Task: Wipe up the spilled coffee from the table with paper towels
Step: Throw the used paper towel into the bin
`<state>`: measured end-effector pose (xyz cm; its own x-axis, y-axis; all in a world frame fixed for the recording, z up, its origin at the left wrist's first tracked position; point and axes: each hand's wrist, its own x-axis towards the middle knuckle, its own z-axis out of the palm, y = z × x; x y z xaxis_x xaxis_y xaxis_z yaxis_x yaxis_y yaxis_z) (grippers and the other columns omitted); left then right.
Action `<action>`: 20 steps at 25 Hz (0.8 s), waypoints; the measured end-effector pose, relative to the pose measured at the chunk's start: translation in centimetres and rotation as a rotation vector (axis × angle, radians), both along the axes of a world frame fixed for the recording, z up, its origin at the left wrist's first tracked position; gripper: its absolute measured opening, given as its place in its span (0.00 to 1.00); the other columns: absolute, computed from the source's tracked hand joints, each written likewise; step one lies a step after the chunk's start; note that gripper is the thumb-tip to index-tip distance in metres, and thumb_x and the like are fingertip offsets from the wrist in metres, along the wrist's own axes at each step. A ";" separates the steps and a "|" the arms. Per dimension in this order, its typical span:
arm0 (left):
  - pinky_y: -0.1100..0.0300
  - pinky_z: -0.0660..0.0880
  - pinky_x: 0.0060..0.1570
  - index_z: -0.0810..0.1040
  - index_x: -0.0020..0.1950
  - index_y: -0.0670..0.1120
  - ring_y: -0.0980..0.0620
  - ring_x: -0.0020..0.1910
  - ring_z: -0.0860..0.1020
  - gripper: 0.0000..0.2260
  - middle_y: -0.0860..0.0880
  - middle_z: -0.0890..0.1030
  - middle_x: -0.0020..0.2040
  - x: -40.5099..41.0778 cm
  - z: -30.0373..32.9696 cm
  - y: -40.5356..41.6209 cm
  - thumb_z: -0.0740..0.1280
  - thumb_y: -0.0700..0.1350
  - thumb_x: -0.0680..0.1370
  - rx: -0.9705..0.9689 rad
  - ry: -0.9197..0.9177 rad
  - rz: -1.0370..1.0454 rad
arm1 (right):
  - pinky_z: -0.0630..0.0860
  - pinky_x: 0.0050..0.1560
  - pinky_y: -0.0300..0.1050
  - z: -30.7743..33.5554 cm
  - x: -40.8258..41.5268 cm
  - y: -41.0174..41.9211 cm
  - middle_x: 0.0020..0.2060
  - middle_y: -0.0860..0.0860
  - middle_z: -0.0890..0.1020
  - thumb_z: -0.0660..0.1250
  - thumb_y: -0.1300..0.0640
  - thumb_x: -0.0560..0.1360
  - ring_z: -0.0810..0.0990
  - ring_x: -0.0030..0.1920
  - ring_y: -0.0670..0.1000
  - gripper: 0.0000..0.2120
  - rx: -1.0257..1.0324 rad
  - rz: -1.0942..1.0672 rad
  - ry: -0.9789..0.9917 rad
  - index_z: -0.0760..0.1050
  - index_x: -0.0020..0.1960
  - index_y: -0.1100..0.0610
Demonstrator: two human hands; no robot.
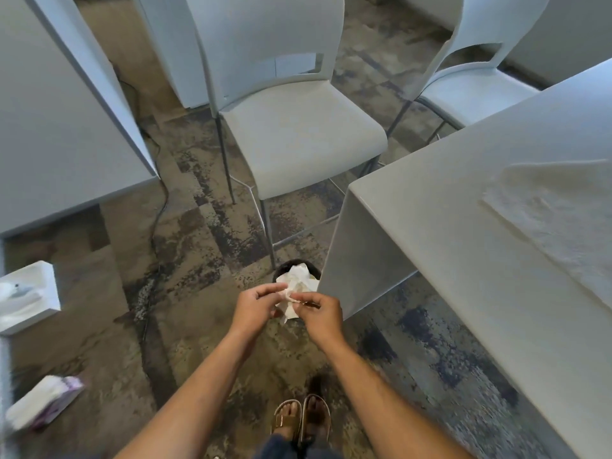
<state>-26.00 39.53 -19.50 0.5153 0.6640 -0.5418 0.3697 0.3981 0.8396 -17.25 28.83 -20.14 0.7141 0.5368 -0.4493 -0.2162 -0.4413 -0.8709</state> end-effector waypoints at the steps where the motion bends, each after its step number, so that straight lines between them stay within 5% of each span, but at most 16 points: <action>1: 0.57 0.78 0.41 0.85 0.49 0.45 0.51 0.40 0.82 0.07 0.44 0.86 0.45 0.1 -1.4 0.2 0.69 0.36 0.75 0.006 0.021 0.012 | 0.79 0.55 0.41 -1.2 0.0 0.4 0.41 0.43 0.84 0.72 0.67 0.73 0.83 0.48 0.44 0.11 -0.018 0.009 0.007 0.85 0.47 0.51; 4: 0.53 0.81 0.47 0.85 0.46 0.47 0.48 0.44 0.84 0.05 0.46 0.86 0.43 0.2 -5.6 1.3 0.73 0.38 0.74 0.075 0.100 0.021 | 0.81 0.56 0.44 -4.7 0.1 1.7 0.45 0.48 0.85 0.72 0.67 0.73 0.84 0.49 0.47 0.14 -0.046 0.040 0.037 0.83 0.45 0.47; 8: 0.50 0.80 0.53 0.85 0.42 0.49 0.51 0.44 0.84 0.06 0.48 0.86 0.42 1.3 -11.8 3.7 0.75 0.38 0.72 0.078 0.197 -0.011 | 0.78 0.50 0.31 -10.7 0.6 3.7 0.52 0.51 0.84 0.71 0.68 0.73 0.82 0.49 0.43 0.12 -0.117 0.051 0.039 0.84 0.54 0.57; 11: 0.52 0.79 0.56 0.85 0.48 0.48 0.51 0.48 0.83 0.07 0.49 0.85 0.47 2.5 -16.8 5.3 0.72 0.37 0.74 0.030 0.174 -0.051 | 0.75 0.49 0.28 -15.4 1.3 5.6 0.54 0.51 0.83 0.69 0.69 0.74 0.80 0.50 0.44 0.13 -0.157 0.008 0.019 0.82 0.56 0.58; 16: 0.52 0.77 0.58 0.83 0.57 0.48 0.52 0.50 0.80 0.12 0.48 0.84 0.52 5.3 -26.5 8.7 0.66 0.36 0.78 -0.024 0.123 -0.043 | 0.76 0.60 0.42 -24.1 4.4 9.5 0.62 0.58 0.80 0.64 0.72 0.75 0.80 0.59 0.51 0.18 -0.161 -0.138 0.002 0.77 0.64 0.63; 20: 0.51 0.76 0.61 0.80 0.60 0.51 0.52 0.57 0.79 0.14 0.49 0.81 0.57 6.2 -31.2 10.0 0.64 0.36 0.79 -0.046 0.073 -0.054 | 0.70 0.71 0.49 -28.6 6.7 10.9 0.72 0.54 0.71 0.63 0.70 0.77 0.71 0.70 0.52 0.27 -0.172 -0.112 0.040 0.68 0.74 0.56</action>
